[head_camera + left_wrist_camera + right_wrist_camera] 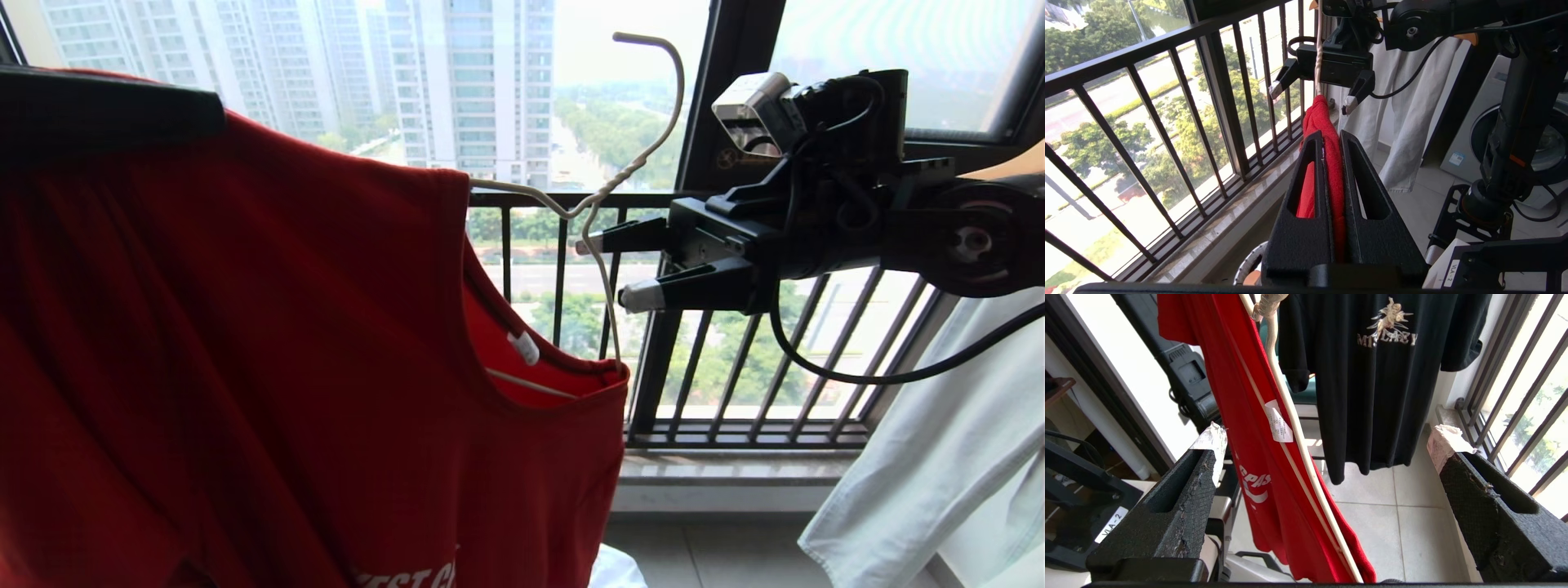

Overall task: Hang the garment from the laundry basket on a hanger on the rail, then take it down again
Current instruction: Hang the clothes rack on the clothesline

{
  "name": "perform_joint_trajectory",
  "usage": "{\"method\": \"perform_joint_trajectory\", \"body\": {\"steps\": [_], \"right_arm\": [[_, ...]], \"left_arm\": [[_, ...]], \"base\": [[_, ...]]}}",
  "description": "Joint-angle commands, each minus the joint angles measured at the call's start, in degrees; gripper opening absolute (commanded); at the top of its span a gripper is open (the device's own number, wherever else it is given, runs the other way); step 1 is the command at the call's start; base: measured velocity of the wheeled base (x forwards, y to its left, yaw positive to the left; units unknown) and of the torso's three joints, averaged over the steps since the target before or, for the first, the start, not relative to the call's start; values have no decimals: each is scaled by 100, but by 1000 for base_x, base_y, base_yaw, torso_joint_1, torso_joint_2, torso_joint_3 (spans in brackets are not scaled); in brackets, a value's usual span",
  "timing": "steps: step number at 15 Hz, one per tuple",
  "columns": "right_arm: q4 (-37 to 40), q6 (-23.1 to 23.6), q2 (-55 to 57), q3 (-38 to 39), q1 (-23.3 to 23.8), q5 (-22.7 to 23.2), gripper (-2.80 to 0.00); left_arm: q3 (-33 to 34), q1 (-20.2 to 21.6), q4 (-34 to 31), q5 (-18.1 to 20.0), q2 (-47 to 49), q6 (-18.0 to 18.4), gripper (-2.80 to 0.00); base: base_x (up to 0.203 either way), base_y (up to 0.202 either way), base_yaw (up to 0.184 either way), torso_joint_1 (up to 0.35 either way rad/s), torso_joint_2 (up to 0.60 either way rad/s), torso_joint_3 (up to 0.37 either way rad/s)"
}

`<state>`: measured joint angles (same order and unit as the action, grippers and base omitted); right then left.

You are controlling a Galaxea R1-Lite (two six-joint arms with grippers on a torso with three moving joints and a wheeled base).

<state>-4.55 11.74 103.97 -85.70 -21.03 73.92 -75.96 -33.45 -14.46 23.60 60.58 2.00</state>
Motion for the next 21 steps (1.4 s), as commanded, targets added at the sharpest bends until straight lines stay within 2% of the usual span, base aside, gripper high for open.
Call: {"method": "perform_joint_trajectory", "body": {"steps": [1,11,17,21], "right_arm": [[-3,12,279,-145,-109,27,0],[1,162,510,175,-693,20,0],[6,153,546,282,-1368,-395,0],[6,153,546,282,-1386,-493,0]], "left_arm": [[-15,-1,3,13,-3,2,-280],[-28,14,40,4,-59,2,-280],[-130,32,31,4,-55,-112,-280],[-156,40,40,4,-38,-112,-280]], "base": [[0,0,0,0,0,0],[0,0,0,0,0,0],[0,0,0,0,0,0],[0,0,0,0,0,0]]}}
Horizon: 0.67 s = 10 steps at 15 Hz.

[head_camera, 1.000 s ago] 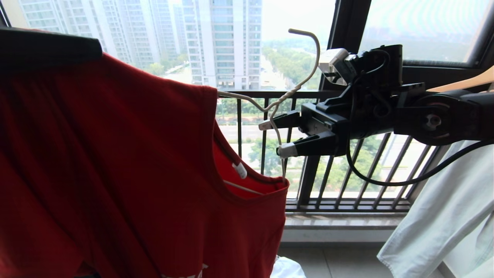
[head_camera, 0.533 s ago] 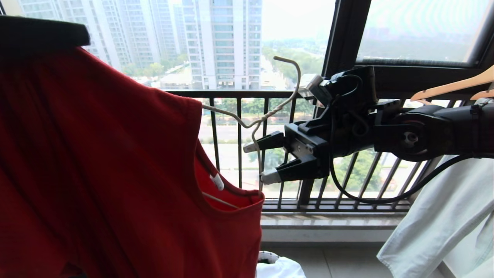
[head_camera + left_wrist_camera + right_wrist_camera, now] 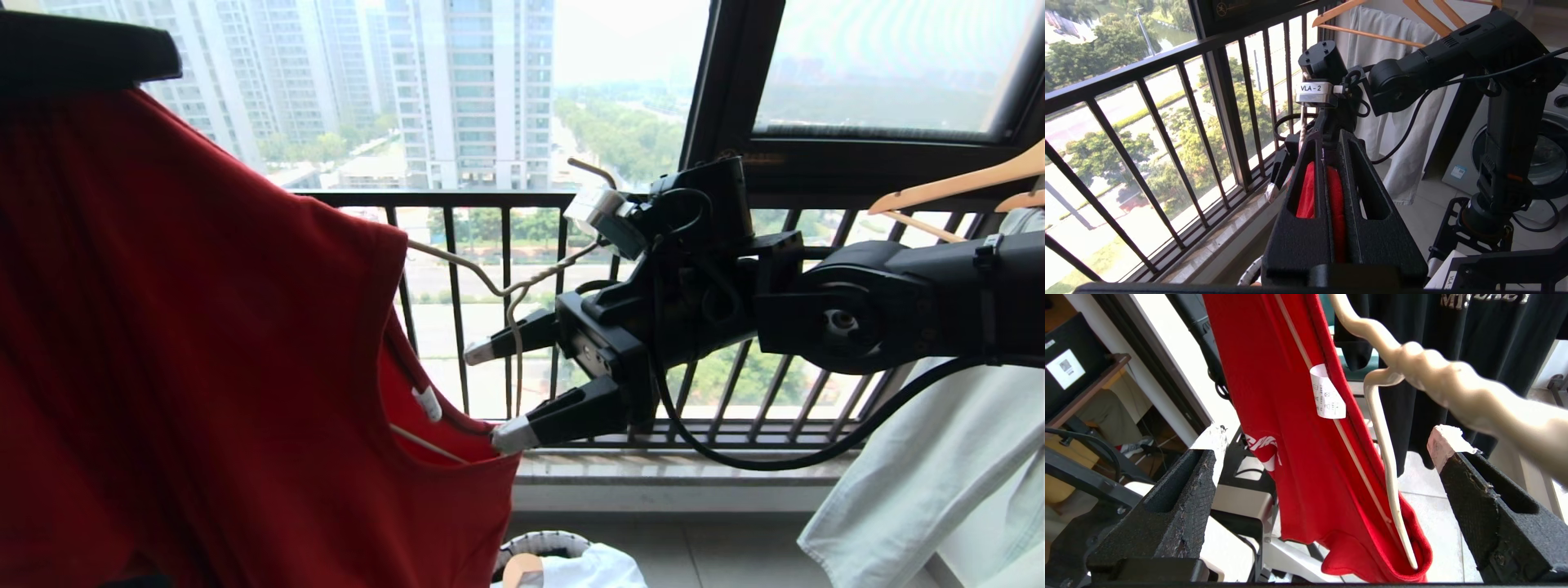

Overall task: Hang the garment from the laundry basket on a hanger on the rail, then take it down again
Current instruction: Hang the clothes rack on the clothesline

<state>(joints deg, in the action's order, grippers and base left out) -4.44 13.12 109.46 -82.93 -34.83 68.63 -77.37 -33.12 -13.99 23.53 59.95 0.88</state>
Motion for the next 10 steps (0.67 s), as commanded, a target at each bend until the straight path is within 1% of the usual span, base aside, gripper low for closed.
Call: {"method": "perform_joint_trajectory", "body": {"steps": [1,6,8,10], "right_arm": [[-5,8,2,-3,-15,36,0],[-13,24,-30,-4,-42,-25,0],[-13,15,-30,-21,-133,-50,0],[-13,-2,-44,-38,-178,-192,0]], "left_arm": [[-15,7,-7,11,34,0,-280],[-46,25,-7,10,36,-4,-280],[-98,113,-7,11,34,-12,-280],[-123,122,-7,8,25,-89,-280]], "base": [[0,0,0,0,0,0],[0,0,0,0,0,0],[0,0,0,0,0,0],[0,0,0,0,0,0]]}}
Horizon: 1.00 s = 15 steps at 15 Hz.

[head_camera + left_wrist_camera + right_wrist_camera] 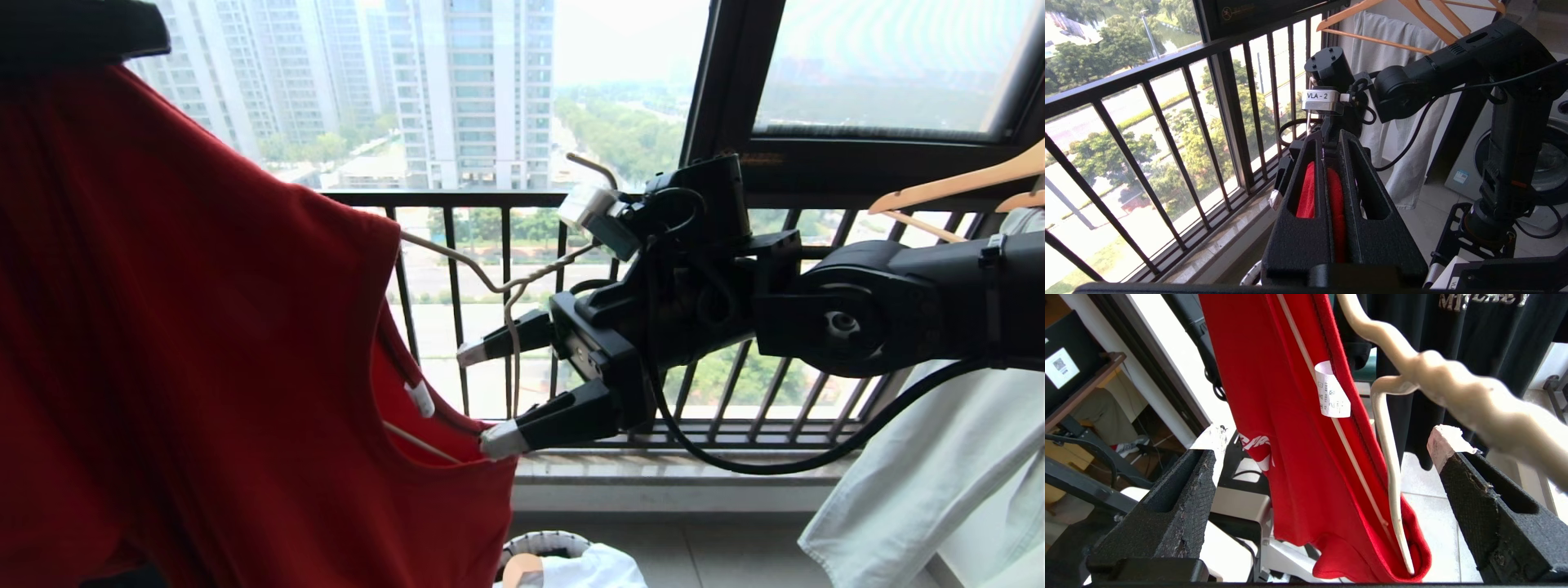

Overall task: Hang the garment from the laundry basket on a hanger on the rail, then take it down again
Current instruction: Hang the clothes rack on the clothesline

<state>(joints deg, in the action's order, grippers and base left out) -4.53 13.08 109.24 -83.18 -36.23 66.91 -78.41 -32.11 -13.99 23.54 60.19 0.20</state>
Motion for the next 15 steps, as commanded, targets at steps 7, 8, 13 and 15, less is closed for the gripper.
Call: {"method": "perform_joint_trajectory", "body": {"steps": [7,8,13,15], "right_arm": [[-4,-16,-78,-14,-42,-187,-280],[-4,-16,-78,-14,-42,-187,-280],[4,-15,-124,-6,-34,-204,-280],[17,-20,-171,19,-33,-229,-280]], "left_arm": [[-51,38,-7,10,13,-46,-280],[-43,38,-7,10,10,-46,-280],[-25,46,-7,10,1,-46,-280],[-16,112,-7,10,1,-46,-280]], "base": [[0,0,0,0,0,0],[0,0,0,0,0,0],[0,0,0,0,0,0],[0,0,0,0,0,0]]}}
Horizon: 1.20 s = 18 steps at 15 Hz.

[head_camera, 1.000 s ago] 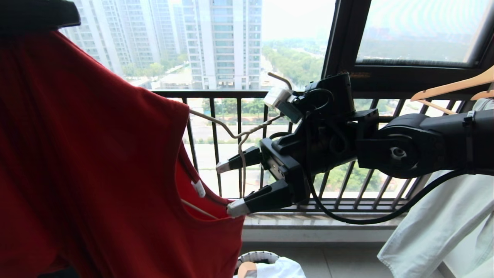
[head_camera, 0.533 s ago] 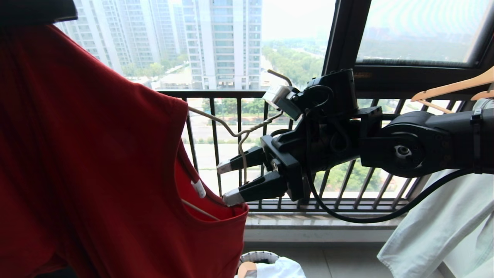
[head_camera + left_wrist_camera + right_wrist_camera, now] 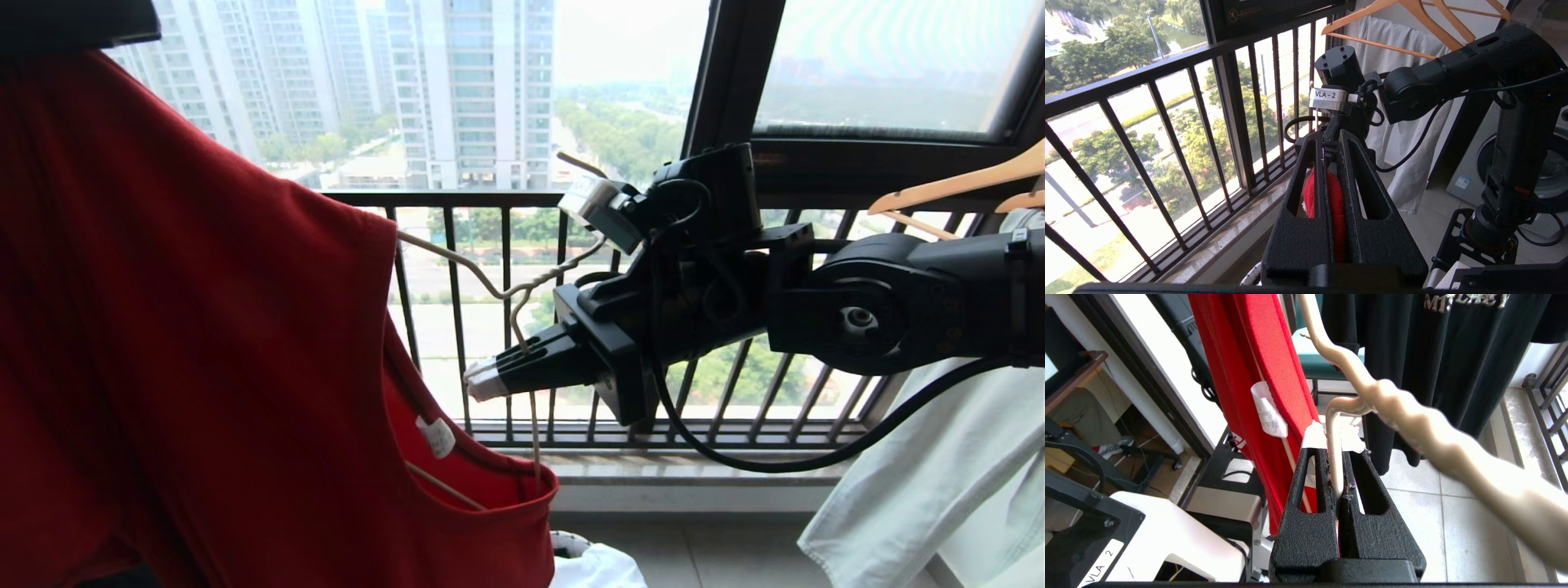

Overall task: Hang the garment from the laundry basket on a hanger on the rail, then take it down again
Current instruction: Hang the clothes rack on the clothesline

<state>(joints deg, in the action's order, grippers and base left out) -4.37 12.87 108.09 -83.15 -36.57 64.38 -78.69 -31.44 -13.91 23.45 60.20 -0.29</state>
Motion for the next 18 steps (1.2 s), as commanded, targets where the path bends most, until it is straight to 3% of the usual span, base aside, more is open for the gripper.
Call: {"method": "perform_joint_trajectory", "body": {"steps": [1,10,17,18], "right_arm": [[6,-4,-105,44,-2,-73,-280],[-4,5,-658,369,1,-958,-280],[6,-4,-781,387,-43,-963,-280],[6,-4,-781,387,-43,-963,-280]], "left_arm": [[12,59,-15,19,1,3,-280],[361,16,-10,10,-192,2,-280],[354,15,-6,10,-254,12,-280],[346,15,-6,10,-263,14,0]], "base": [[0,0,0,0,0,0],[0,0,0,0,0,0],[0,0,0,0,0,0],[0,0,0,0,0,0]]}}
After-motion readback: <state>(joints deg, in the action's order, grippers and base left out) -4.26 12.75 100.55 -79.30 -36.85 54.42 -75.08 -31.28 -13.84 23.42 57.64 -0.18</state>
